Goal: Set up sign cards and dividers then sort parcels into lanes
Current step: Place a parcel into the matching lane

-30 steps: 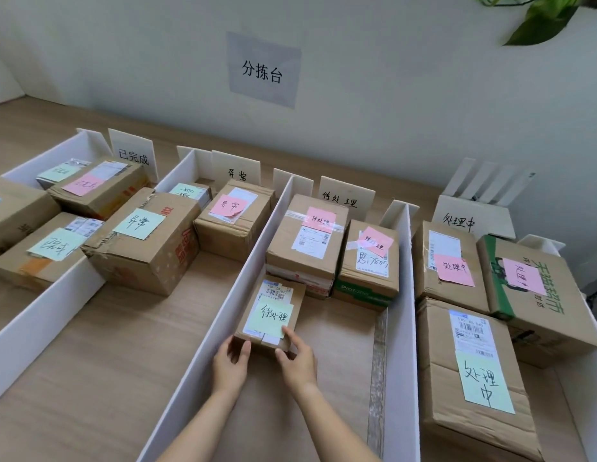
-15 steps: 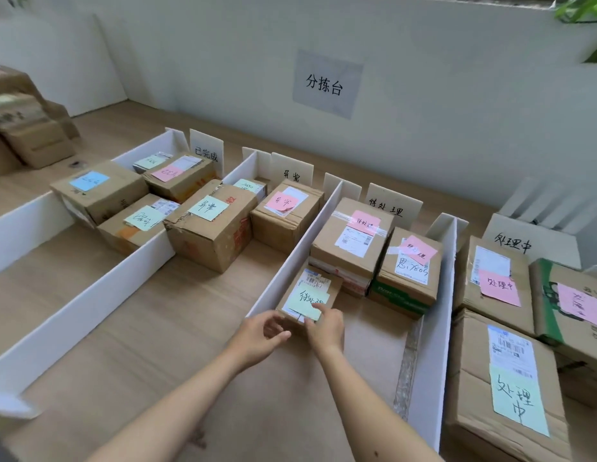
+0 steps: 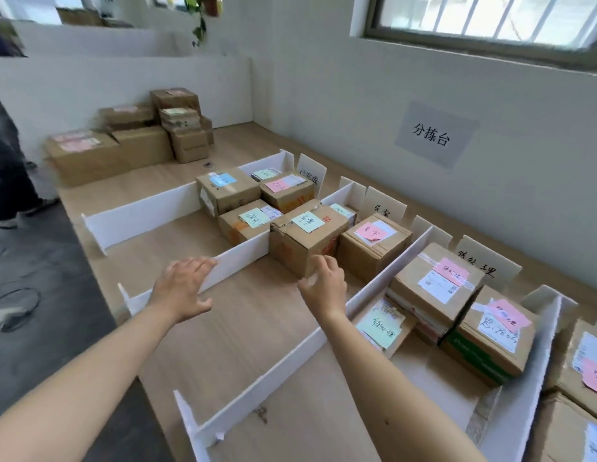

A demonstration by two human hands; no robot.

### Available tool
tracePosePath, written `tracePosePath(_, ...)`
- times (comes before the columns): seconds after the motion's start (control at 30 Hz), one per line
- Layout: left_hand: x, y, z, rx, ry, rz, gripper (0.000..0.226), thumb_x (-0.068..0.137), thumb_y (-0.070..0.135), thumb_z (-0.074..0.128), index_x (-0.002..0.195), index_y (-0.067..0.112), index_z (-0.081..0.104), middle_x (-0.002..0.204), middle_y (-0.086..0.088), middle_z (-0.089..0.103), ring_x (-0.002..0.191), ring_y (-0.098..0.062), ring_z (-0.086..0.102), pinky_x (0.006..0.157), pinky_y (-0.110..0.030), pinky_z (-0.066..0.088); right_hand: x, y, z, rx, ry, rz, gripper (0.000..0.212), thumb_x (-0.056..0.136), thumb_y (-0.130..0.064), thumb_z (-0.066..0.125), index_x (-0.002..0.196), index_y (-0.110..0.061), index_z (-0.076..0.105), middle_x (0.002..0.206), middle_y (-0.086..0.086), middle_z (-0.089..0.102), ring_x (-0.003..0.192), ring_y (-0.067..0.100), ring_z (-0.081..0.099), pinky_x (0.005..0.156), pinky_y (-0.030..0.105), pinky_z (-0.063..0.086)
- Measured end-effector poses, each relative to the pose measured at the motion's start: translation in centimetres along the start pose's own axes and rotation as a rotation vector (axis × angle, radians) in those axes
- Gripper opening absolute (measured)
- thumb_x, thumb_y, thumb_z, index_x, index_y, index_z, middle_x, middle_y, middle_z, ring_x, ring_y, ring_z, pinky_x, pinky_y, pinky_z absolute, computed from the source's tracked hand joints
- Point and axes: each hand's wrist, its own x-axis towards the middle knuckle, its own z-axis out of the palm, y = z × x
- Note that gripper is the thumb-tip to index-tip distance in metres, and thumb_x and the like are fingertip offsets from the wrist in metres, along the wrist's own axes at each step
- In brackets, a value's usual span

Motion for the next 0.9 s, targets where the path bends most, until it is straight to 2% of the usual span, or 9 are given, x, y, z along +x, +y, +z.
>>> tracePosePath(0.1, -2.0, -5.2, -1.5, 0.128, -0.084, -0.120, 0.082, 0.075, 0.053, 0.064, 0.144, 0.023, 0.032, 0.148, 0.002, 0.037, 0.136, -0.018, 0.034, 0.110, -0.035, 0.023, -0.8, -4.0, 1.4, 0.020, -0.030, -0.066, 0.048, 0.086, -0.020, 0.062, 0.132, -0.024, 0.050, 0.139, 0.000, 0.045, 0.119, 0.023, 0.043, 0.098, 0.035, 0.037)
tracePosePath(0.17, -3.1, -8.5, -2.8, 0.161, -0.107, -0.199, 0.086, 0.076, 0.058, 0.060, 0.147, 0.025, 0.025, 0.152, 0.004, 0.030, 0.139, -0.015, 0.029, 0.112, -0.034, 0.020, -1.1, -6.6, 2.4, 0.024, -0.049, -0.104, 0.051, 0.086, -0.023, 0.063, 0.135, -0.024, 0.047, 0.141, 0.001, 0.043, 0.122, 0.024, 0.041, 0.102, 0.038, 0.040)
tracePosePath(0.37, -6.2, -16.7, -7.4, 0.179, -0.039, -0.315, 0.086, 0.075, 0.055, 0.062, 0.147, 0.026, 0.025, 0.150, 0.007, 0.031, 0.140, -0.012, 0.023, 0.110, -0.036, 0.021, -0.6, -16.4, 5.3, 0.007, -0.068, -0.203, 0.049, 0.083, -0.021, 0.065, 0.129, -0.022, 0.050, 0.136, 0.003, 0.045, 0.121, 0.026, 0.043, 0.096, 0.041, 0.041)
tracePosePath(0.53, -8.9, -25.7, -10.7, 0.217, -0.012, -0.426, 0.090, 0.074, 0.059, 0.064, 0.147, 0.026, 0.023, 0.152, 0.006, 0.027, 0.143, -0.016, 0.018, 0.109, -0.035, 0.022, -1.4, -25.7, 10.5, -0.037, -0.133, -0.334, 0.062, 0.080, -0.024, 0.065, 0.138, -0.024, 0.043, 0.144, 0.000, 0.042, 0.129, 0.025, 0.041, 0.101, 0.045, 0.041)
tracePosePath(0.67, -10.8, -32.2, -12.9, 0.216, 0.030, -0.474, 0.092, 0.075, 0.060, 0.063, 0.149, 0.024, 0.020, 0.153, 0.004, 0.027, 0.143, -0.017, 0.019, 0.110, -0.037, 0.022, -2.3, -32.3, 14.7, -0.016, -0.143, -0.388, 0.060, 0.083, -0.023, 0.066, 0.139, -0.022, 0.044, 0.147, 0.000, 0.041, 0.135, 0.022, 0.038, 0.109, 0.044, 0.036)
tracePosePath(0.77, -11.6, -36.0, -13.9, 0.217, 0.037, -0.492, 0.093, 0.076, 0.061, 0.062, 0.149, 0.024, 0.019, 0.153, 0.001, 0.028, 0.143, -0.017, 0.020, 0.113, -0.038, 0.020, -2.6, -36.6, 17.5, -0.016, -0.150, -0.428, 0.054, 0.085, -0.025, 0.063, 0.136, -0.020, 0.047, 0.145, -0.001, 0.042, 0.132, 0.021, 0.040, 0.105, 0.043, 0.035)
tracePosePath(0.9, -11.8, -39.8, -15.2, 0.180, 0.072, -0.483, 0.092, 0.077, 0.059, 0.063, 0.149, 0.023, 0.019, 0.152, -0.002, 0.031, 0.143, -0.018, 0.021, 0.114, -0.039, 0.018, -2.7, -40.5, 20.2, -0.083, -0.156, -0.489, 0.056, 0.087, -0.029, 0.060, 0.140, -0.018, 0.045, 0.150, 0.000, 0.037, 0.136, 0.022, 0.037, 0.105, 0.042, 0.035)
